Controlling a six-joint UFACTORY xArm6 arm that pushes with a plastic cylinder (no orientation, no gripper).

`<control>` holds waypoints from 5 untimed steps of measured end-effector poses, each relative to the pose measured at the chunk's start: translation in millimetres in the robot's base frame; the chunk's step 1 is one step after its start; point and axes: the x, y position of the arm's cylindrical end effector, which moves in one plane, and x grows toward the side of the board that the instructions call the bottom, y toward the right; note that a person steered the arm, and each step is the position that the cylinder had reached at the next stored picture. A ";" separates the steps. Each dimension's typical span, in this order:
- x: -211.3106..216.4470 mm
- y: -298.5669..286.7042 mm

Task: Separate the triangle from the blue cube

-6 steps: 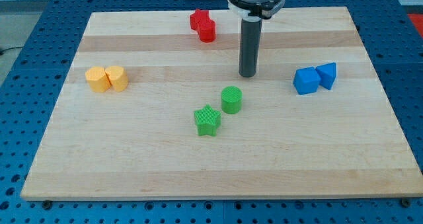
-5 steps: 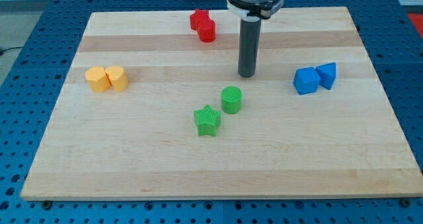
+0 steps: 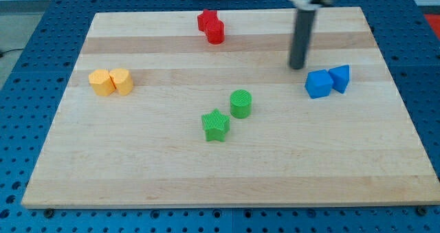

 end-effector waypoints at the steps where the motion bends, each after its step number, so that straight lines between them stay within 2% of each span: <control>1: 30.7 38.8; 5: 161.9 44.4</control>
